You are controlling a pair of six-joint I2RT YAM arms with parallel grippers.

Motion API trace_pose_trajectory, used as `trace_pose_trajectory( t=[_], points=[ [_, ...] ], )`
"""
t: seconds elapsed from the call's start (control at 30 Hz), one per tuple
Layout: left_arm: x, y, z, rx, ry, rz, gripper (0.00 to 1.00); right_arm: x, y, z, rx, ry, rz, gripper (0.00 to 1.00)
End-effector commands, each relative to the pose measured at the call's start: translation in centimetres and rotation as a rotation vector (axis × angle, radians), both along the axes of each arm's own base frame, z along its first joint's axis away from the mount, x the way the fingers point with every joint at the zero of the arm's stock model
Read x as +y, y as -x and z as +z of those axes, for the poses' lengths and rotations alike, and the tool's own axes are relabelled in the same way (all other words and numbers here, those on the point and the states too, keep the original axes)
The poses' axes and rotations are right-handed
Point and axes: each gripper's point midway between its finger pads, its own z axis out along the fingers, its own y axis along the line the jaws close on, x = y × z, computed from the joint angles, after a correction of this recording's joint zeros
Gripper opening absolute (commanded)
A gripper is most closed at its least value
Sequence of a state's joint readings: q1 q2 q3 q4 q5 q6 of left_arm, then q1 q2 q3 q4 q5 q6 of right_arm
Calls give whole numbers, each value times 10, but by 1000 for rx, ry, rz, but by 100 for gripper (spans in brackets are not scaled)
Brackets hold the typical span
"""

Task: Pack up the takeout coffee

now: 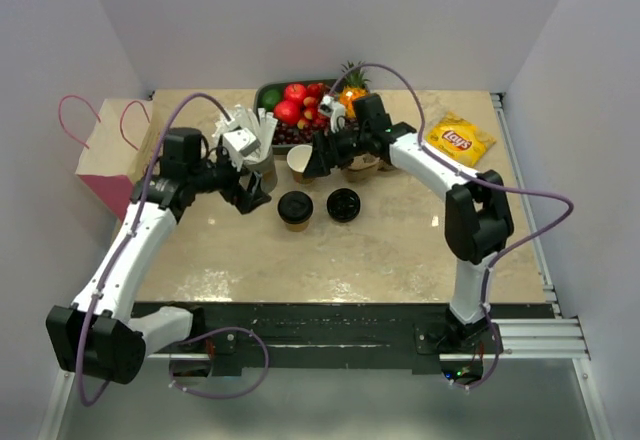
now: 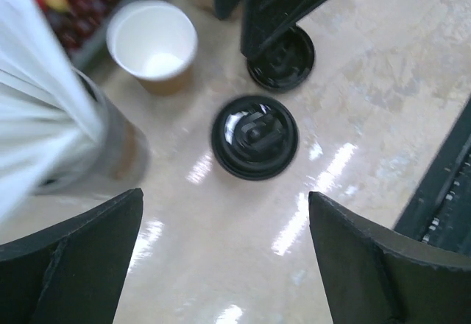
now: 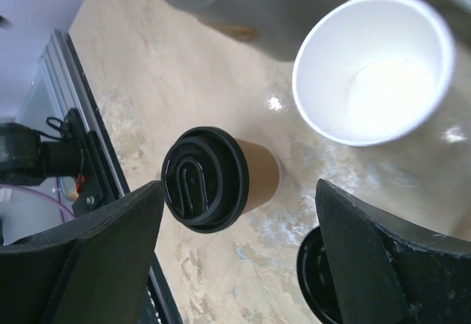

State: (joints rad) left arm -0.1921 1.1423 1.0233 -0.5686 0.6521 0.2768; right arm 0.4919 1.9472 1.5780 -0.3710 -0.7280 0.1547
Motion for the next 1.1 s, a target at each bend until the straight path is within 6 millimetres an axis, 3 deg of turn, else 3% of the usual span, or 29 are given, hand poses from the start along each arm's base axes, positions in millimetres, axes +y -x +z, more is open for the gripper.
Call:
trace_pose_trajectory(
  t=[0.0,0.03,0.1,0.13,0.2,0.23,0.3,0.33,0.4,0.43,0.47,0.63,0.7,0.8,0.87,0.9,0.97,1.0,1.07],
  points=[
    [29,-22,77,-279,-155,68,98,-20,-19,55,-131,-63,-35,86],
    [35,-29,103,-347,-164,111,98,-26,-23,61,-151,-66,-51,86],
    [61,-50,133,-430,-200,268,100,-33,-26,78,-198,-67,-71,84],
    [69,-56,162,-480,-176,336,100,-37,-29,86,-231,-62,-77,83],
    [98,-79,182,-517,-207,477,100,-43,-28,97,-260,-41,-91,82],
    [108,-83,207,-565,-201,538,100,-44,-29,106,-294,-36,-87,81],
    [135,-97,223,-599,-245,664,100,-51,-30,113,-321,-9,-109,81],
    [145,-98,242,-636,-257,714,100,-53,-31,117,-342,8,-112,80],
    [167,-107,235,-579,-338,809,99,-61,-25,121,-358,45,-106,80],
    [175,-107,244,-582,-335,851,100,-64,-24,122,-391,65,-89,80],
    [189,-107,241,-561,-344,894,100,-68,-20,120,-381,90,-81,80],
    [214,-94,256,-602,-264,1014,100,-87,-25,119,-404,161,-100,79],
    [215,-91,262,-612,-250,1032,99,-105,-37,117,-426,207,-150,75],
    [214,-91,263,-608,-210,1017,100,-148,-63,94,-450,365,-206,68],
    [224,-88,263,-602,-188,1024,100,-175,-80,66,-393,476,-251,63],
    [227,-86,261,-596,-191,1031,100,-187,-91,72,-405,495,-278,61],
    [222,-80,263,-615,-197,982,100,-194,-102,52,-372,546,-265,60],
    [219,-80,252,-605,-205,959,100,-194,-108,52,-383,549,-275,59],
    [208,-70,260,-655,-165,919,100,-195,-125,41,-388,558,-317,59]
  ],
)
